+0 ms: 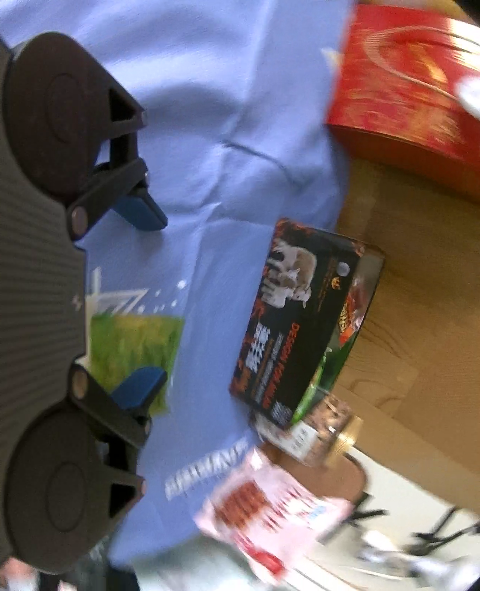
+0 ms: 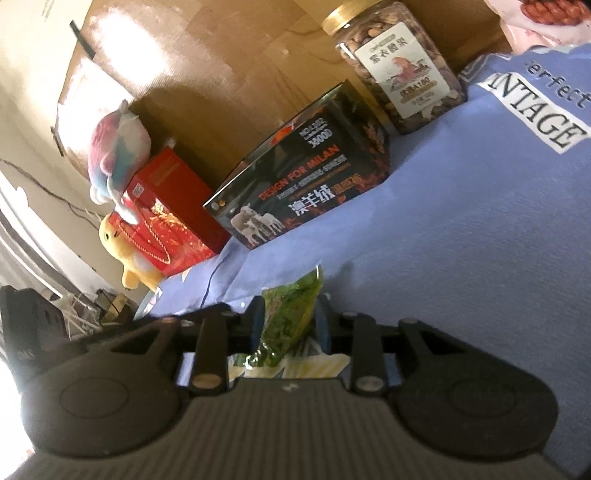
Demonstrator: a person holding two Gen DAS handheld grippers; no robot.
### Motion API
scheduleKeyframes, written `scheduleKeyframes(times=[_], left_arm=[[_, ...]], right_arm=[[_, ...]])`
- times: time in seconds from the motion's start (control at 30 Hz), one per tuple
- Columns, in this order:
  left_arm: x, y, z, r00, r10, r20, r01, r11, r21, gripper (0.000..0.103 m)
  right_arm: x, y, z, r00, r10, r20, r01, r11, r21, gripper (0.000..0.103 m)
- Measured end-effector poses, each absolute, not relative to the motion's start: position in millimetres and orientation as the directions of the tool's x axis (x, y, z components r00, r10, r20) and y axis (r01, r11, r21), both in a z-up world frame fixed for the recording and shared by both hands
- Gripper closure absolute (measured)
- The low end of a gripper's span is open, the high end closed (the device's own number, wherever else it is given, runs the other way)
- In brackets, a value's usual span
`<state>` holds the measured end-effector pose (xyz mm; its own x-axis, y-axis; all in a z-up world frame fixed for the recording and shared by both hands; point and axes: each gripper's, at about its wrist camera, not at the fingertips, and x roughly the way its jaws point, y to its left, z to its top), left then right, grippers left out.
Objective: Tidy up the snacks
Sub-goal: 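Carry the green packet in the right gripper toward the black tin box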
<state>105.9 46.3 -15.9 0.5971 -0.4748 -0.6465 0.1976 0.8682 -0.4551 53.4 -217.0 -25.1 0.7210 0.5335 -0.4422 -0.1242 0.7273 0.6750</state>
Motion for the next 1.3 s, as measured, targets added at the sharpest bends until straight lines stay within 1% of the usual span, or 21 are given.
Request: scheduleKeyframes(times=[0.07, 0.1, 0.2, 0.27, 0.4, 0.47, 0.53, 0.63, 0.7, 0.77, 0.8, 0.87, 0.93, 1.0, 1.03, 1.07, 1.13, 1.2, 1.27, 1.3], left_arm=[[106, 59, -19, 0.555, -0.560, -0.615, 0.190, 0.805, -0.561, 0.019], [105, 63, -20, 0.541, -0.586, -0.603, 0.186, 0.783, -0.594, 0.019], [103, 66, -23, 0.521, -0.621, -0.585, 0.181, 0.751, -0.635, 0.019], [102, 66, -24, 0.509, -0.638, -0.578, 0.185, 0.737, -0.650, 0.019], [103, 62, -27, 0.469, -0.688, -0.554, 0.191, 0.691, -0.697, 0.019], [104, 59, -29, 0.456, -0.702, -0.546, 0.192, 0.677, -0.710, 0.019], [105, 56, -31, 0.438, -0.723, -0.534, 0.189, 0.655, -0.731, 0.019], [106, 50, -35, 0.410, -0.751, -0.518, 0.186, 0.625, -0.758, 0.019], [105, 48, -35, 0.411, -0.751, -0.517, 0.193, 0.626, -0.755, 0.019], [104, 49, -35, 0.417, -0.748, -0.516, 0.194, 0.628, -0.754, 0.019], [104, 49, -36, 0.418, -0.750, -0.512, 0.192, 0.624, -0.757, 0.020], [104, 51, -37, 0.419, -0.753, -0.506, 0.186, 0.617, -0.764, 0.021], [105, 52, -38, 0.420, -0.757, -0.501, 0.185, 0.612, -0.769, 0.021], [104, 52, -38, 0.421, -0.757, -0.499, 0.187, 0.611, -0.769, 0.021], [104, 52, -38, 0.422, -0.757, -0.500, 0.186, 0.612, -0.769, 0.021], [104, 52, -38, 0.422, -0.757, -0.500, 0.187, 0.612, -0.769, 0.021], [103, 53, -38, 0.424, -0.757, -0.497, 0.191, 0.611, -0.768, 0.021], [103, 53, -39, 0.427, -0.759, -0.492, 0.195, 0.608, -0.769, 0.021], [102, 54, -39, 0.427, -0.759, -0.491, 0.199, 0.608, -0.768, 0.021], [102, 54, -39, 0.427, -0.760, -0.491, 0.201, 0.609, -0.768, 0.021]], right_arm=[[54, -214, -25, 0.703, 0.555, -0.445, -0.144, 0.723, 0.675, 0.090], [55, -213, -26, 0.689, 0.573, -0.443, -0.154, 0.714, 0.683, 0.092], [55, -216, -28, 0.682, 0.594, -0.427, -0.151, 0.686, 0.712, 0.095], [56, -225, -32, 0.677, 0.622, -0.392, -0.128, 0.625, 0.770, 0.095], [59, -251, -50, 0.688, 0.664, -0.292, -0.036, 0.433, 0.900, 0.098], [61, -260, -60, 0.685, 0.683, -0.253, 0.009, 0.340, 0.941, 0.099], [60, -263, -61, 0.689, 0.693, -0.214, 0.007, 0.289, 0.957, 0.099], [60, -261, -61, 0.682, 0.706, -0.194, 0.001, 0.264, 0.965, 0.099], [61, -261, -59, 0.670, 0.722, -0.173, -0.014, 0.246, 0.969, 0.099], [59, -260, -53, 0.669, 0.719, -0.191, -0.034, 0.286, 0.958, 0.097], [59, -258, -48, 0.674, 0.705, -0.221, -0.043, 0.336, 0.941, 0.095], [57, -249, -40, 0.692, 0.649, -0.315, -0.042, 0.471, 0.881, 0.093], [53, -242, -34, 0.698, 0.637, -0.328, -0.080, 0.525, 0.847, 0.090], [51, -233, -29, 0.698, 0.626, -0.349, -0.117, 0.580, 0.806, 0.081], [50, -229, -26, 0.700, 0.616, -0.362, -0.126, 0.605, 0.786, 0.071], [49, -226, -24, 0.702, 0.609, -0.369, -0.139, 0.625, 0.768, 0.066], [50, -220, -23, 0.694, 0.609, -0.385, -0.157, 0.650, 0.744, 0.066], [53, -212, -24, 0.669, 0.612, -0.422, -0.164, 0.675, 0.719, 0.066], [51, -204, -23, 0.657, 0.610, -0.443, -0.196, 0.706, 0.680, 0.081], [50, -202, -21, 0.664, 0.605, -0.440, -0.211, 0.716, 0.665, 0.081]])
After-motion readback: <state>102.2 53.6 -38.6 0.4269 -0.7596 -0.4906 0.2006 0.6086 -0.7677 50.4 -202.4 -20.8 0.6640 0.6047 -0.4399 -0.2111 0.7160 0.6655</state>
